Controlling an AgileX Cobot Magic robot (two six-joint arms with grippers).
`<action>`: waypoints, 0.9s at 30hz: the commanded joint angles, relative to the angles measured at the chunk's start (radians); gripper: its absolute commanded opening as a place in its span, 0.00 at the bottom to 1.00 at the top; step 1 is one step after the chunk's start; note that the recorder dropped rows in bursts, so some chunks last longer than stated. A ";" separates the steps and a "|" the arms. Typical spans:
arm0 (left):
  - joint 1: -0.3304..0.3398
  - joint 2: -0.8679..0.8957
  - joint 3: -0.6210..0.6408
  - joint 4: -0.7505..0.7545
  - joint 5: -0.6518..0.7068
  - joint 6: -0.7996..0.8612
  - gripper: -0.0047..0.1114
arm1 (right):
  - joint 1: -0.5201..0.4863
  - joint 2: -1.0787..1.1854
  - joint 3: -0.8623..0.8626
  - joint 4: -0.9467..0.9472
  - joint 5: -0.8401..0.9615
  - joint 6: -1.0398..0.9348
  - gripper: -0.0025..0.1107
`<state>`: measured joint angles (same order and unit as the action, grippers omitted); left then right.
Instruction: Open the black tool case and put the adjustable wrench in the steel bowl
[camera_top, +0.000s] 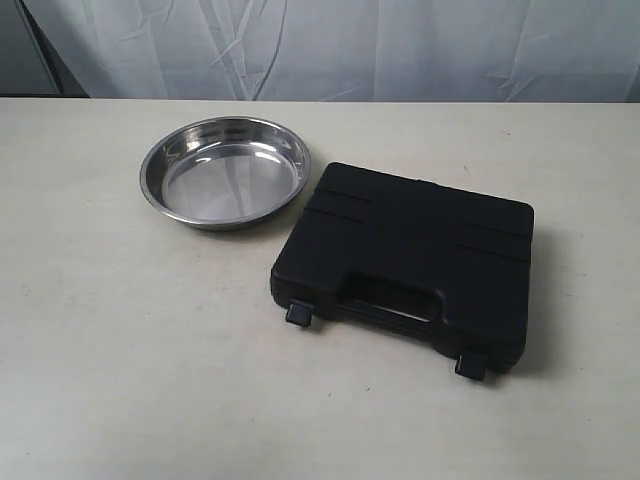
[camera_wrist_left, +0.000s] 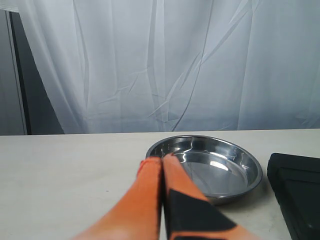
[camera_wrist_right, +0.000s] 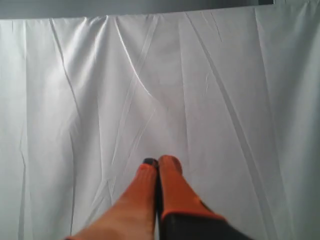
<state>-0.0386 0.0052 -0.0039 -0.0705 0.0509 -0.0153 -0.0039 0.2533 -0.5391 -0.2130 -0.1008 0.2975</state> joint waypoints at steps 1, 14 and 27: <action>-0.006 -0.005 0.004 0.007 0.000 -0.001 0.04 | -0.005 0.258 -0.144 -0.049 0.247 0.022 0.01; -0.006 -0.005 0.004 0.007 0.000 -0.001 0.04 | 0.350 0.780 -0.254 0.213 0.598 -0.526 0.01; -0.006 -0.005 0.004 0.007 0.000 -0.001 0.04 | 0.611 1.377 -0.480 0.352 0.958 -0.533 0.01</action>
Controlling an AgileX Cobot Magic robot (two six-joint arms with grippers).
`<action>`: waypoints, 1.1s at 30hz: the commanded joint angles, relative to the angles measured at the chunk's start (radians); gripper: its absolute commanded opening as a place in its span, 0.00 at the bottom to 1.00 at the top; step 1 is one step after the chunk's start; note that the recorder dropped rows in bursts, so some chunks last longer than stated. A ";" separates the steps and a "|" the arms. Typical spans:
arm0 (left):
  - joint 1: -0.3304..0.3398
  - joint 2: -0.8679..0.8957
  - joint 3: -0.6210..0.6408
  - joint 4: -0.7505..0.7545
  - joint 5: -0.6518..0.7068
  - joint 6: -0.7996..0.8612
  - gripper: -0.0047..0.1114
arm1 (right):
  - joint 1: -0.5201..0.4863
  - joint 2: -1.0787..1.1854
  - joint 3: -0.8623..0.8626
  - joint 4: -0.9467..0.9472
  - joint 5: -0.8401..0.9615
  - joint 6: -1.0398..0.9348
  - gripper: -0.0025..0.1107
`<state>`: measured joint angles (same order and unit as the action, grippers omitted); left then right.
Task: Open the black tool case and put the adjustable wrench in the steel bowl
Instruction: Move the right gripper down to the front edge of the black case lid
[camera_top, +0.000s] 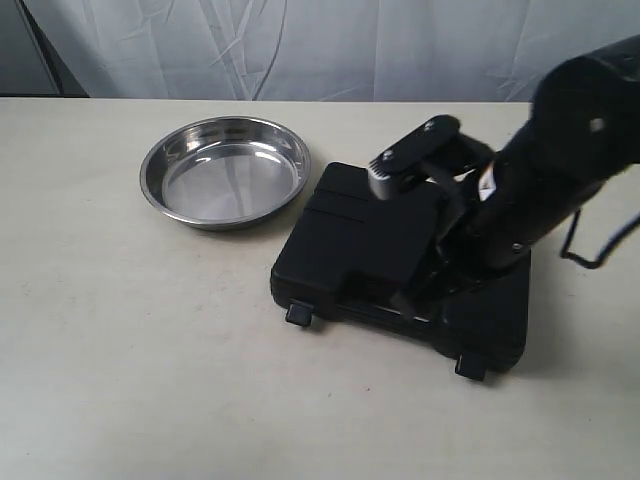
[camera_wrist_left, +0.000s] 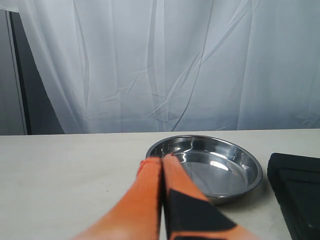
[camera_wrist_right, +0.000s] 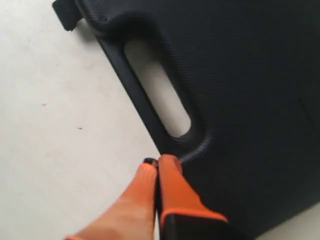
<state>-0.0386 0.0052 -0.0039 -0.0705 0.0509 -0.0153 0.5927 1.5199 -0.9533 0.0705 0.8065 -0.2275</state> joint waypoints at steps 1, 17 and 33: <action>-0.006 -0.005 0.004 0.007 0.000 -0.001 0.04 | 0.014 0.139 -0.087 0.096 0.071 -0.008 0.01; -0.006 -0.005 0.004 0.007 -0.002 -0.001 0.04 | 0.014 0.253 -0.160 0.092 0.017 -0.008 0.44; -0.006 -0.005 0.004 0.007 -0.002 -0.001 0.04 | 0.014 0.375 -0.160 0.062 0.018 -0.008 0.45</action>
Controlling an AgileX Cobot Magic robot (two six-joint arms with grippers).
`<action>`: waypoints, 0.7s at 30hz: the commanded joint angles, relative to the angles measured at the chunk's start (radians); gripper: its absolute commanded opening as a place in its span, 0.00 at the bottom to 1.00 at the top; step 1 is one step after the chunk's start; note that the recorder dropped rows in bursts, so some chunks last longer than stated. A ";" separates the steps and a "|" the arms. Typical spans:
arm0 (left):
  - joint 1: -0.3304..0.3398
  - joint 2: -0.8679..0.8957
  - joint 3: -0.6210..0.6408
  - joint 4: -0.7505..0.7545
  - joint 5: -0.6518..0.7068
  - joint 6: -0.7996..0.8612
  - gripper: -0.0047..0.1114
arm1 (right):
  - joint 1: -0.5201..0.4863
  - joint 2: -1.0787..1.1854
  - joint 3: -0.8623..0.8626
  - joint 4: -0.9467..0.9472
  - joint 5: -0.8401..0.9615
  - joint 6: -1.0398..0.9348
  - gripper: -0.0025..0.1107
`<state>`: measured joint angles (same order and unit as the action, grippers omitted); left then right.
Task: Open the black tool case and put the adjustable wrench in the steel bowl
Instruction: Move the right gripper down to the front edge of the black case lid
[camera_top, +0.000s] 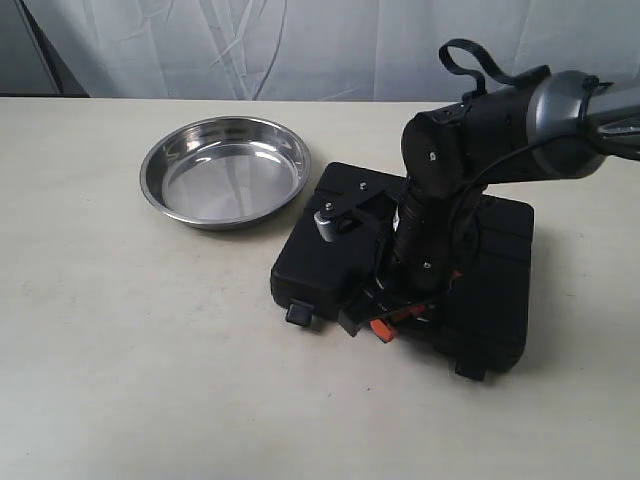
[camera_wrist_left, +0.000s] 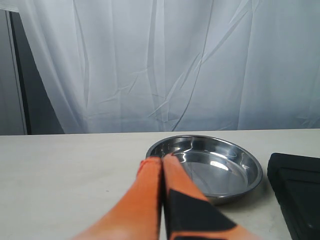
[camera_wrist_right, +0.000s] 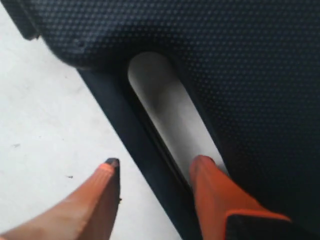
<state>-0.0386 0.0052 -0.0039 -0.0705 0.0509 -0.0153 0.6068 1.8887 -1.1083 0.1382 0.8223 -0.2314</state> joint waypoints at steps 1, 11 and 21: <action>-0.006 -0.005 0.004 0.007 -0.002 -0.001 0.04 | 0.000 0.006 -0.005 -0.006 0.002 -0.004 0.44; -0.006 -0.005 0.004 0.007 -0.002 -0.001 0.04 | 0.000 0.006 -0.005 -0.006 0.002 -0.004 0.01; -0.006 -0.005 0.004 0.007 0.001 -0.001 0.04 | 0.000 -0.075 -0.005 0.055 0.038 -0.004 0.01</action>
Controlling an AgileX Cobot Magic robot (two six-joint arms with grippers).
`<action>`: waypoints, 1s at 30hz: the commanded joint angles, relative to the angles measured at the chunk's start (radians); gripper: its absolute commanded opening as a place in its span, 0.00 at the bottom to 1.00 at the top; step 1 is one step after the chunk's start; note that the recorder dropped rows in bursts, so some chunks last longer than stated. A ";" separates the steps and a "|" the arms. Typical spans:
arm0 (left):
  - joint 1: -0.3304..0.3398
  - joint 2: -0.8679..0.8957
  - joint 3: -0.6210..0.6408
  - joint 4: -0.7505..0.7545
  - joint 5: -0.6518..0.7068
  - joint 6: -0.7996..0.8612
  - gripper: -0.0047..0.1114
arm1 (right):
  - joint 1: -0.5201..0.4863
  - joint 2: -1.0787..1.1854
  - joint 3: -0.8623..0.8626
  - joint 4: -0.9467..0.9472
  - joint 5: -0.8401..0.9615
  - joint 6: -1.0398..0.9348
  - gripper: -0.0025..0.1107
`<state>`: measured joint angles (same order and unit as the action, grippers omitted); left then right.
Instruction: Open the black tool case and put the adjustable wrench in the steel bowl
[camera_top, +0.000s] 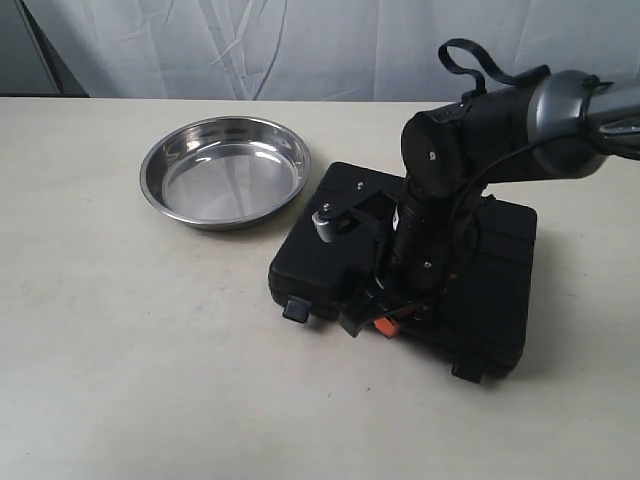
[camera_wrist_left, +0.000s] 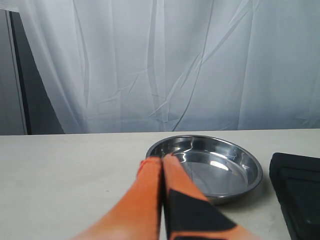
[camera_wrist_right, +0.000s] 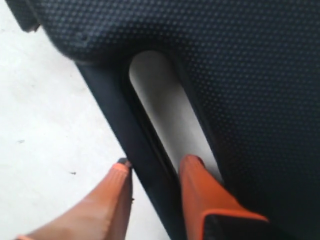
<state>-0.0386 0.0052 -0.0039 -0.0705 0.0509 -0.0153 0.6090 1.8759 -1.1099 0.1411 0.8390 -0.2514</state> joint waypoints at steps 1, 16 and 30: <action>-0.006 -0.005 0.004 0.007 0.001 -0.001 0.04 | -0.002 -0.076 -0.003 0.052 0.020 0.016 0.01; -0.006 -0.005 0.004 0.007 0.001 -0.001 0.04 | -0.002 -0.246 -0.003 0.183 0.073 0.018 0.01; -0.006 -0.005 0.004 0.007 0.001 -0.001 0.04 | -0.004 -0.400 -0.003 -0.228 0.134 0.282 0.01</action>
<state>-0.0386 0.0052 -0.0039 -0.0705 0.0509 -0.0153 0.6128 1.4922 -1.1099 0.0755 0.9209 -0.0330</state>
